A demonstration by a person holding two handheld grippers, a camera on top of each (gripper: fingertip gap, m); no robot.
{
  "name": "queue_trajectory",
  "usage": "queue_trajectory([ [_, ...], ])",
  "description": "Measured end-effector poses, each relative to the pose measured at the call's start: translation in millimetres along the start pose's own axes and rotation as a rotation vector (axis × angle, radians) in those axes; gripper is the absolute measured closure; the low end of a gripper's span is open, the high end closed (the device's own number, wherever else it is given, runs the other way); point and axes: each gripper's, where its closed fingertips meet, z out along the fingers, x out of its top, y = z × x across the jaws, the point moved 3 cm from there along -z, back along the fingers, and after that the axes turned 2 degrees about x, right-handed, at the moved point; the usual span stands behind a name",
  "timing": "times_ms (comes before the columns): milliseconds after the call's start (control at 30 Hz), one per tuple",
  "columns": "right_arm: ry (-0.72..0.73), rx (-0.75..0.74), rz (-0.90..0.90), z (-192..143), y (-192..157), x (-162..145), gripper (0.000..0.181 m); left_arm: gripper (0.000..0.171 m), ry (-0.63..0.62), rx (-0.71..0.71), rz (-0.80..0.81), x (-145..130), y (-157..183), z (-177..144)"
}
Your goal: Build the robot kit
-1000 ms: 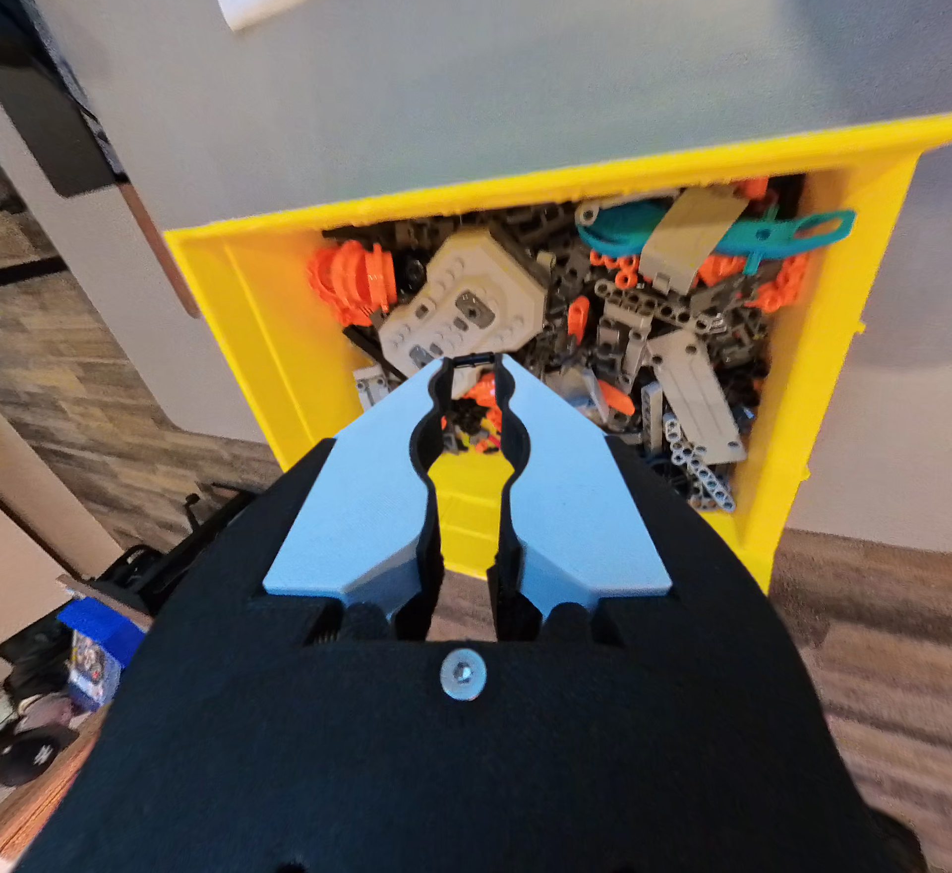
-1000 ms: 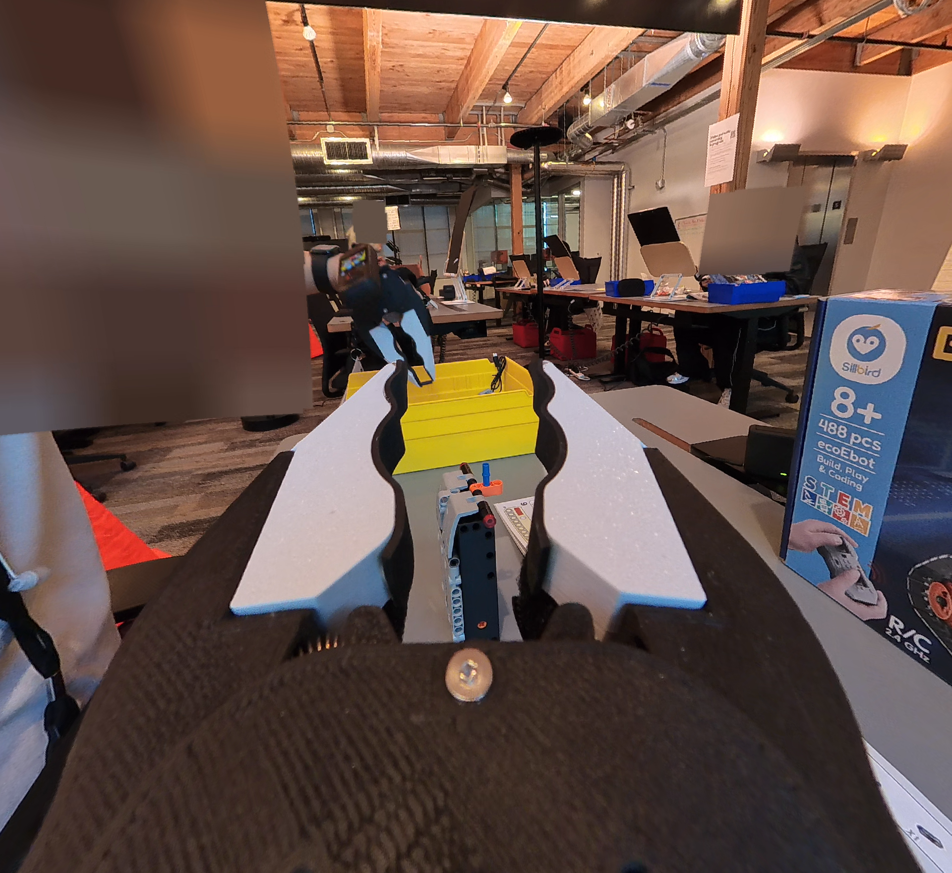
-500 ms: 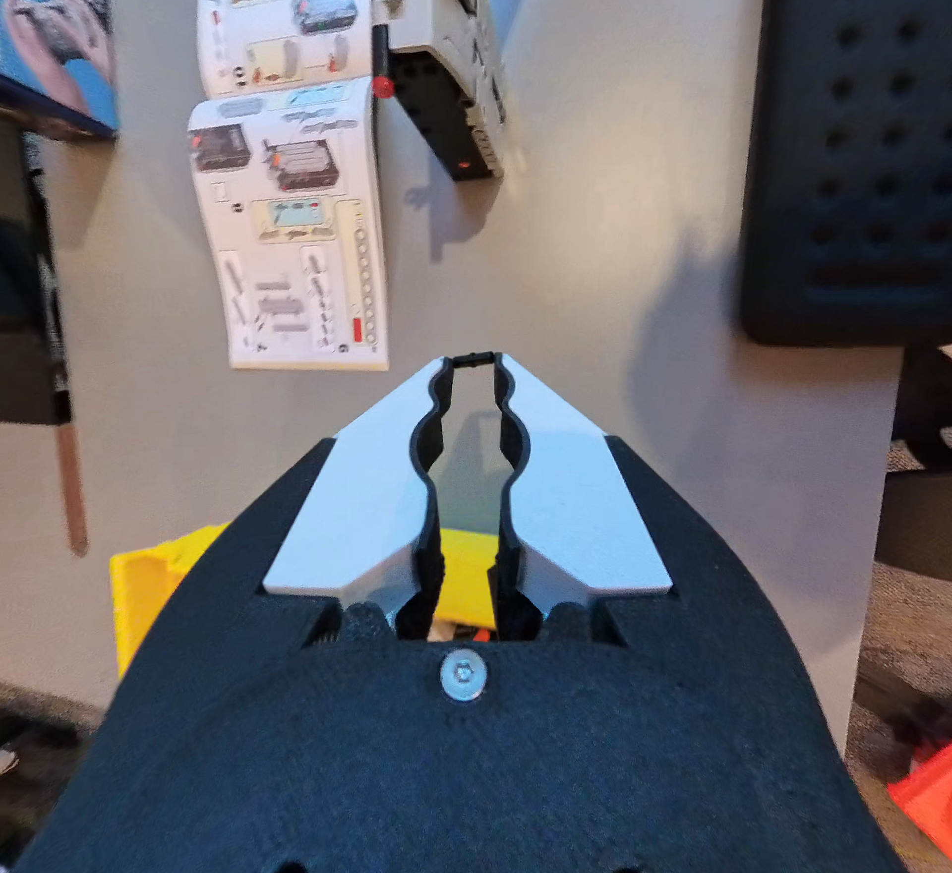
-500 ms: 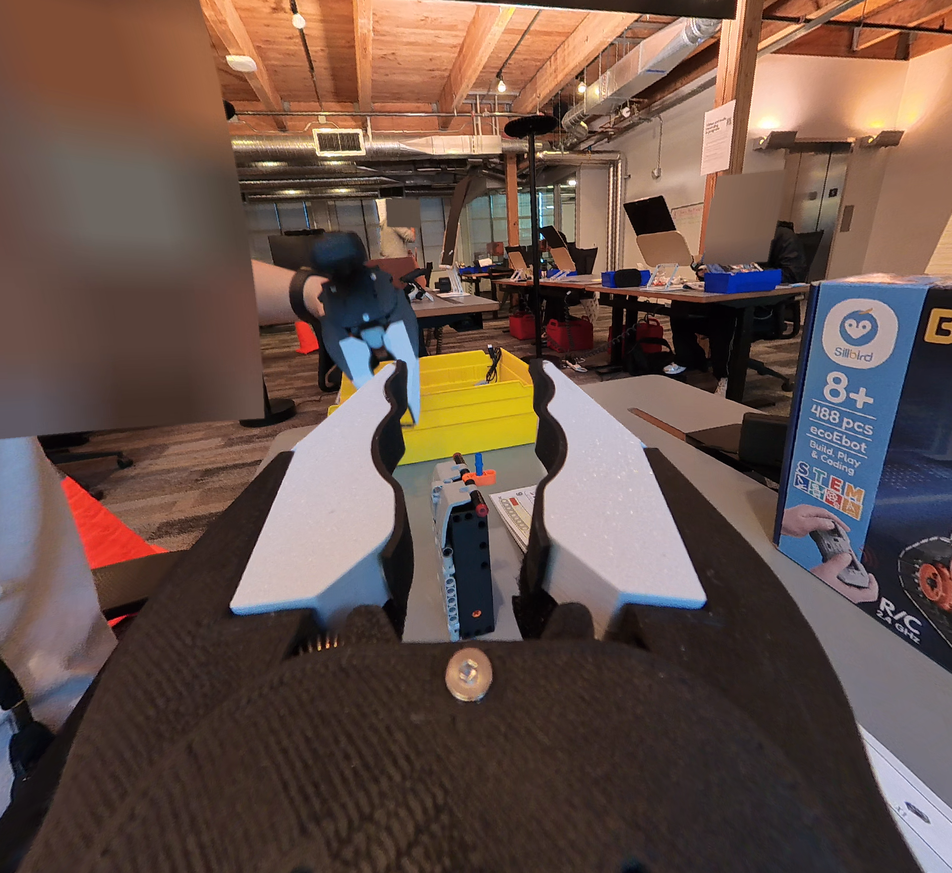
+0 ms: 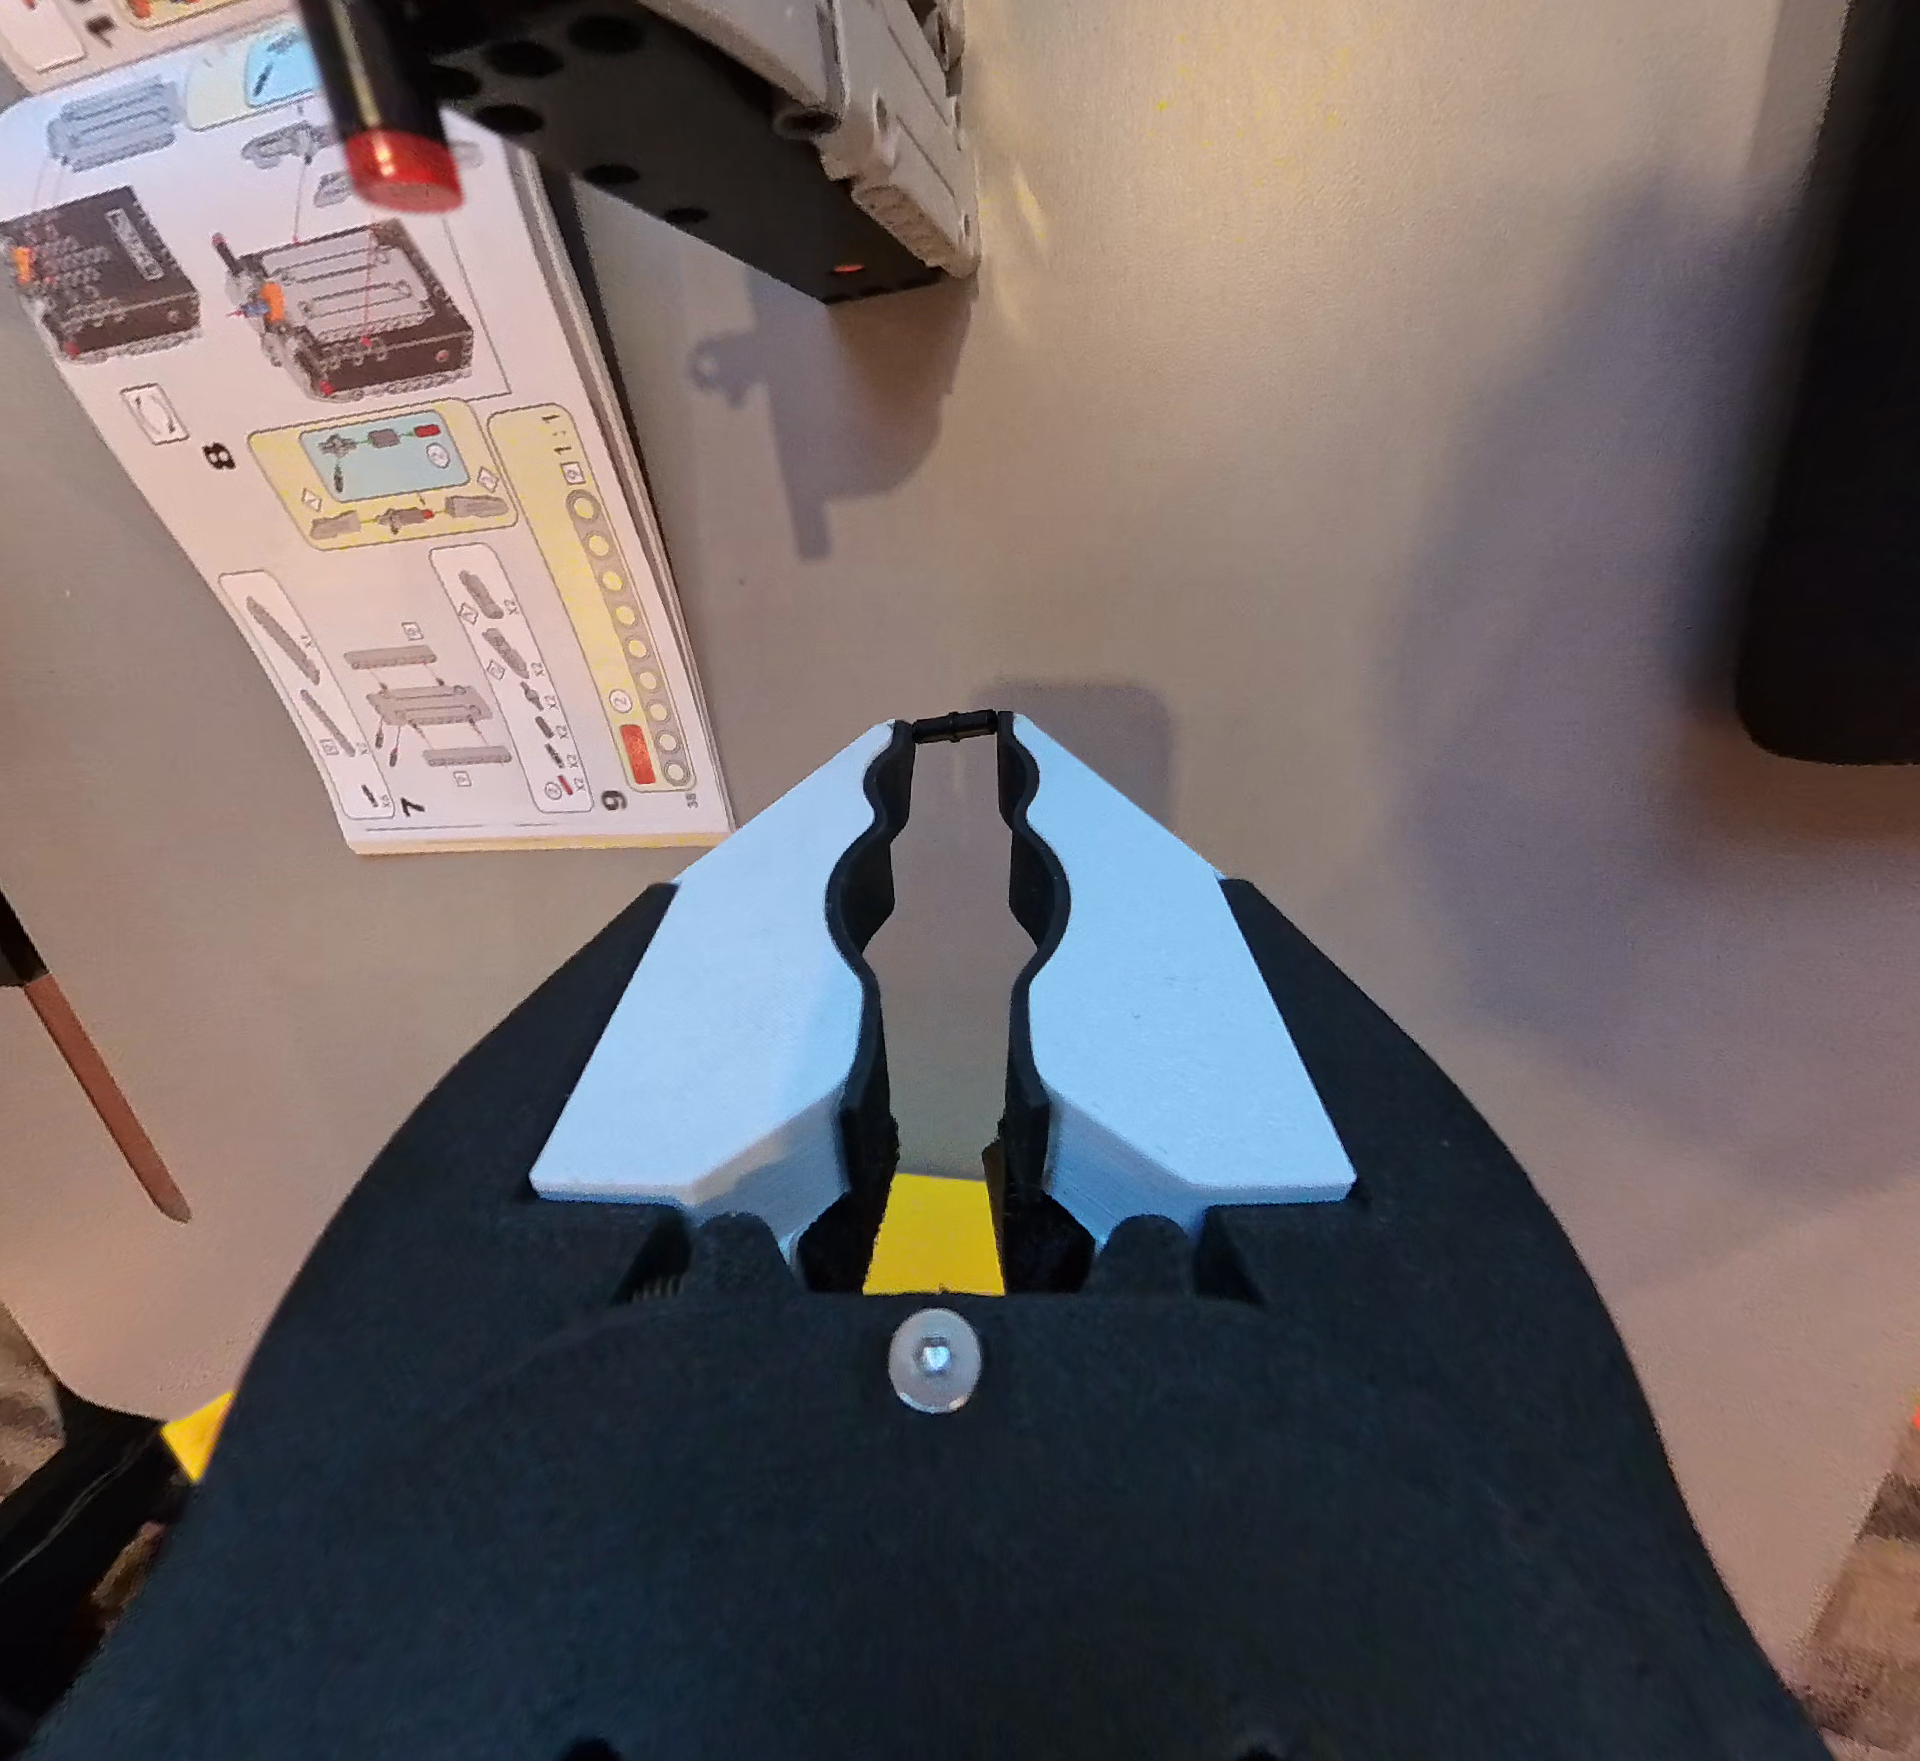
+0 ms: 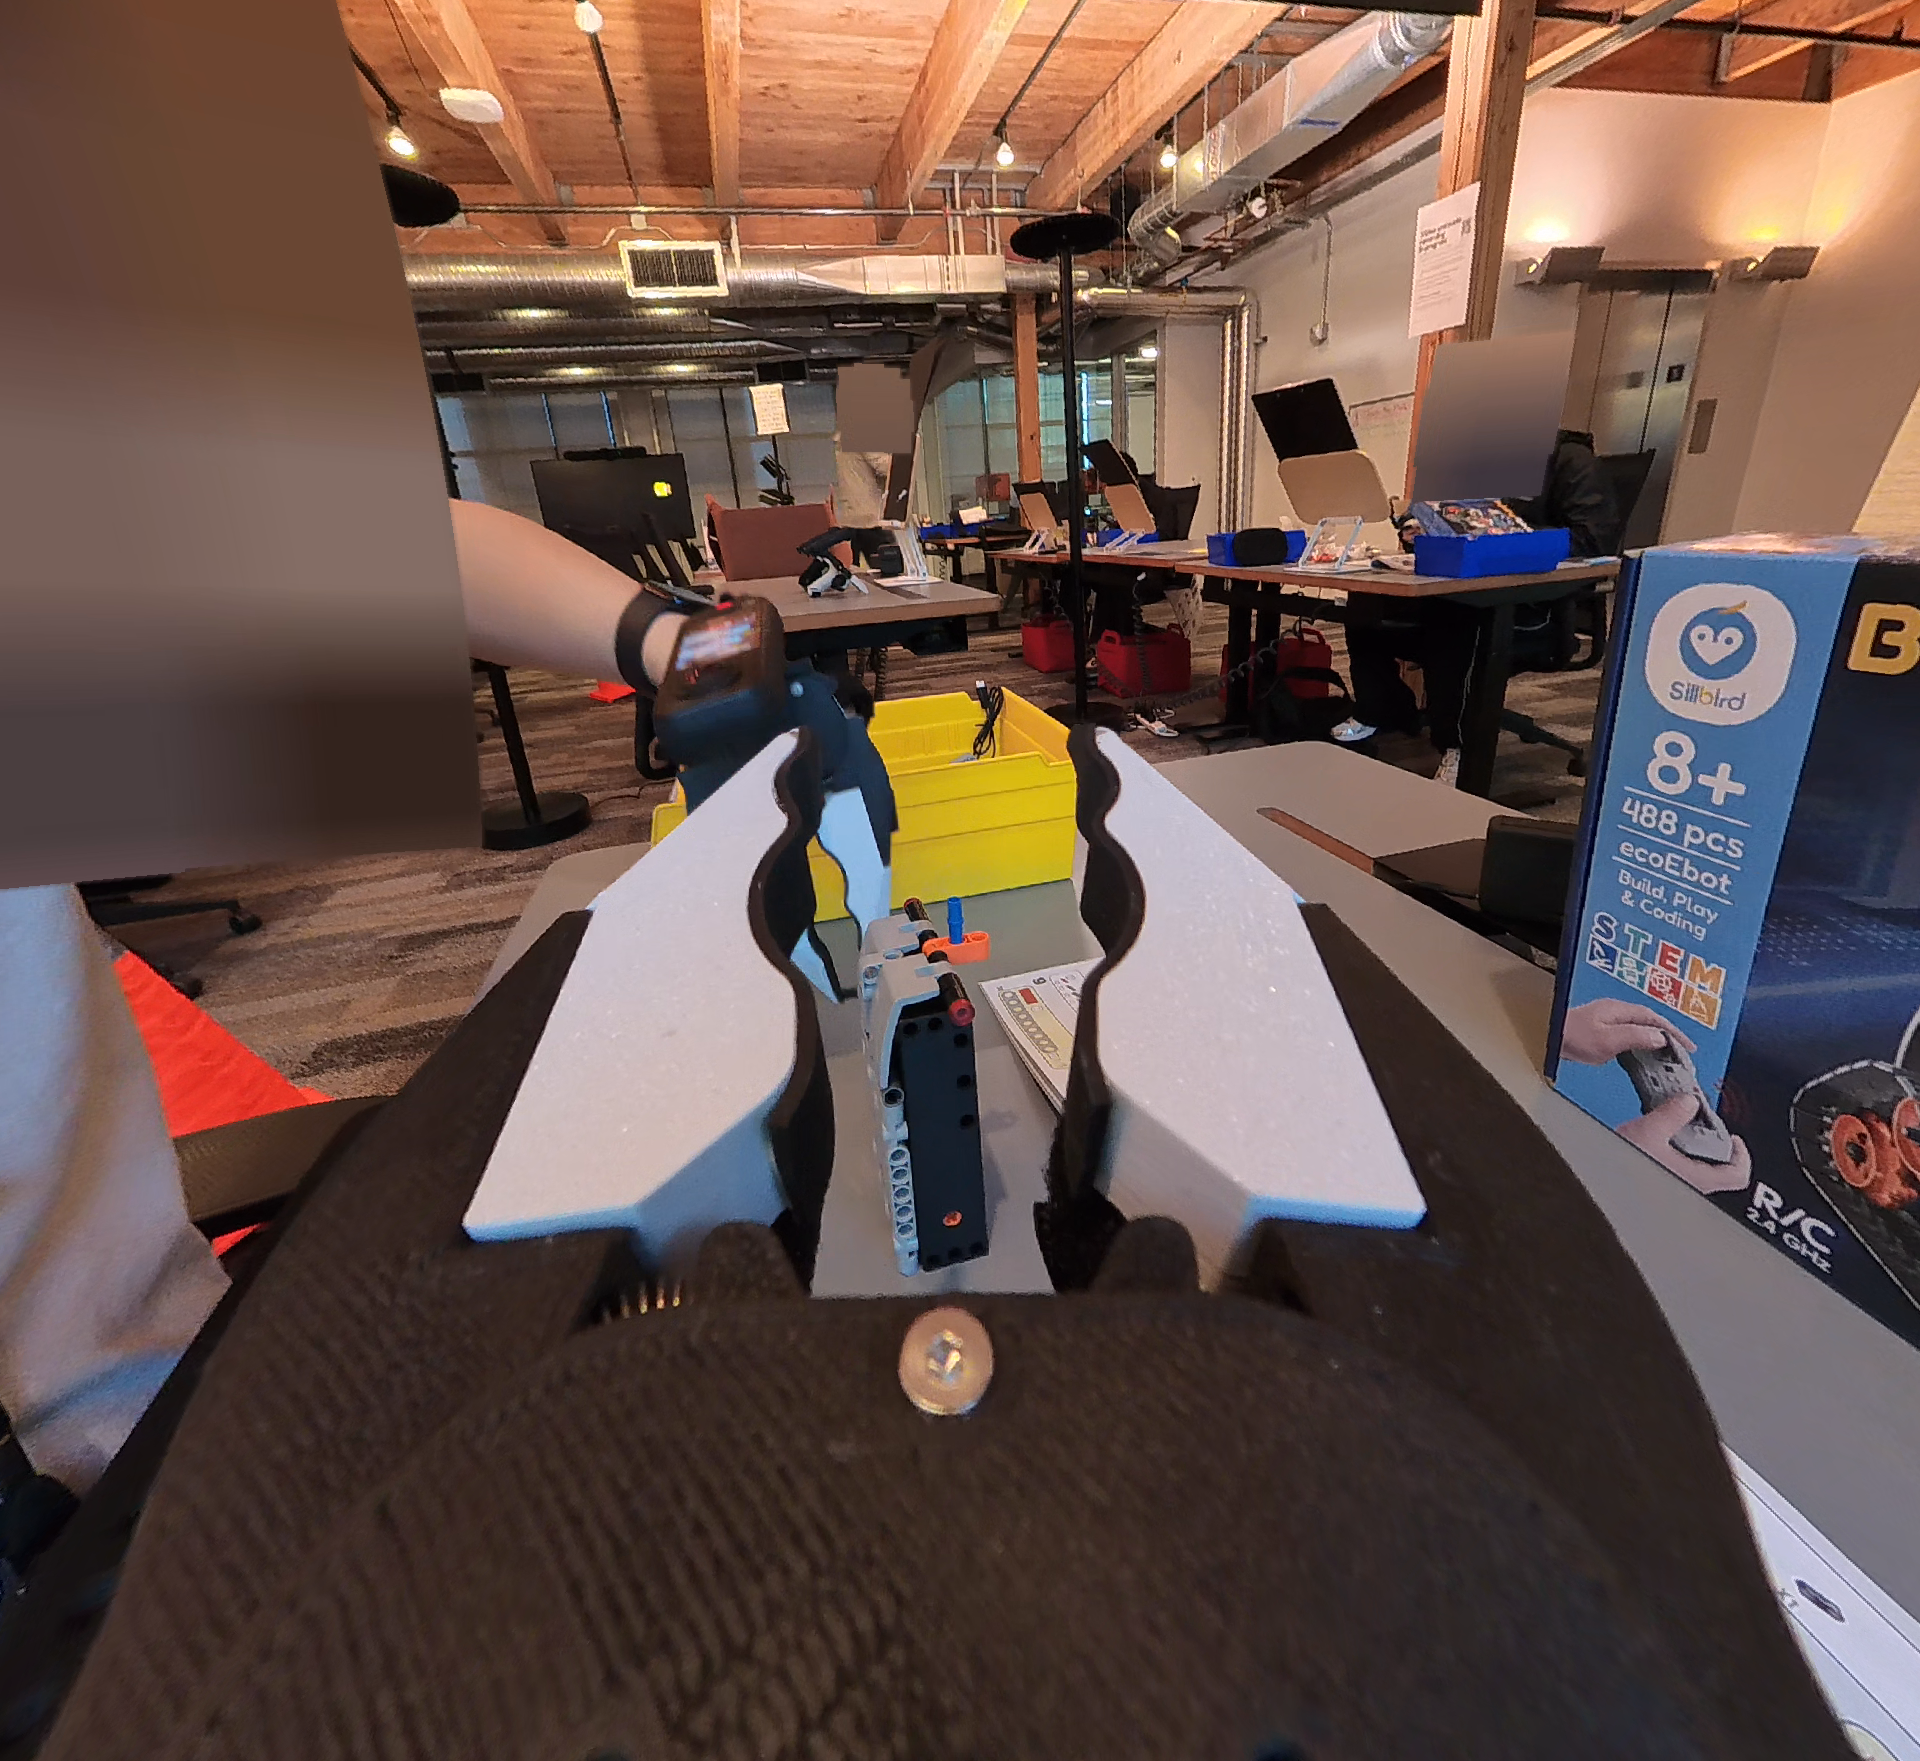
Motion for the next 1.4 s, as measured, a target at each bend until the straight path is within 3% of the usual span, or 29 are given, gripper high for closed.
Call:
queue_trajectory([
  [433,0.013,0.010,-0.007,-3,-3,6,0.133,0.157,-0.070,-0.010,0.052,-8,2,20],
  [1233,0.018,0.000,-0.013,-6,-1,7,0.133,0.158,-0.085,-0.069,0.064,-15,8,28],
  [1400,0.015,-0.004,-0.022,-8,-1,8,0.132,0.147,-0.039,-0.041,0.034,-12,2,21],
])
